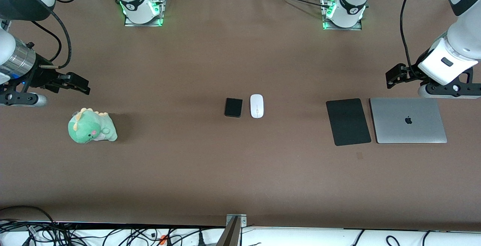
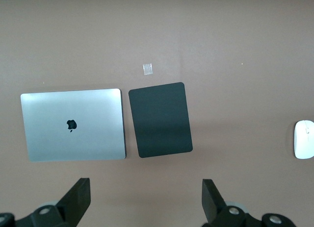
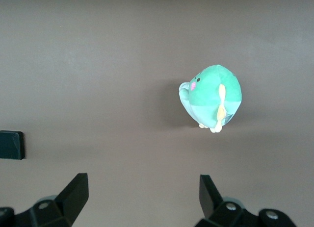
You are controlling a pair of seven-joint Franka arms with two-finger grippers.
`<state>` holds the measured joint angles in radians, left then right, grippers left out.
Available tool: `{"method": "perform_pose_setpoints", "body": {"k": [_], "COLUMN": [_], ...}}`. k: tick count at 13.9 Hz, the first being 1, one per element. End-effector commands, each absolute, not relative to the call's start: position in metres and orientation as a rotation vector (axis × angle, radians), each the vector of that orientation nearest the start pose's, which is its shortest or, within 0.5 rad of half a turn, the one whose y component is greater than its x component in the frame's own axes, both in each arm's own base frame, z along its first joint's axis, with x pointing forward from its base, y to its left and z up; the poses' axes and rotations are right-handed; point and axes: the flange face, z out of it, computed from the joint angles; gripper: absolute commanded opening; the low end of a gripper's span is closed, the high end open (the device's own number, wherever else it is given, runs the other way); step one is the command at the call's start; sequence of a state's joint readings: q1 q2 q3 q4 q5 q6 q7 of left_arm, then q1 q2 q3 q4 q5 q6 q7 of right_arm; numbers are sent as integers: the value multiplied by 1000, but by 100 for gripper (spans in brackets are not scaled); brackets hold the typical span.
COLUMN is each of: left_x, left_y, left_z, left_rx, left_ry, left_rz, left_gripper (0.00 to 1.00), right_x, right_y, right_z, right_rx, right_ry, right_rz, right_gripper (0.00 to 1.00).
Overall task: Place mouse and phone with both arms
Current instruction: 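Move the left gripper over the white mouse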
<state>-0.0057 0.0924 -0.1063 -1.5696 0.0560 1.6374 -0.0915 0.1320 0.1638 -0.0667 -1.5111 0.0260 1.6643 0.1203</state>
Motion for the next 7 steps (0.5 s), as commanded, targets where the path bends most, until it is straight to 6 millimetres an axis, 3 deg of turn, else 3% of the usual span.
{"method": "perform_pose_setpoints", "body": {"k": [1,3,4,6,7], "left_x": [583,580,582,582,583], "left_y": [-66,-94,-121,-156,-177], "left_z": [578,555,533,510,487], "left_rx": [-3115,-3104,-3091,-3077,-3064], "left_ry": [73,158,227,316,353], "left_rz": [98,236,305,363,410], "left_gripper": [100,100,100,100,100], "right_x": [608,608,608,608,608], "right_y": [44,44,44,44,44], "right_z": [569,570,569,570,570], "right_rx": [-3117,-3116,-3117,-3116,-3116], "right_ry": [76,73,76,76,73], "right_rz": [15,12,15,12,12], "right_gripper": [100,100,100,100,100]}}
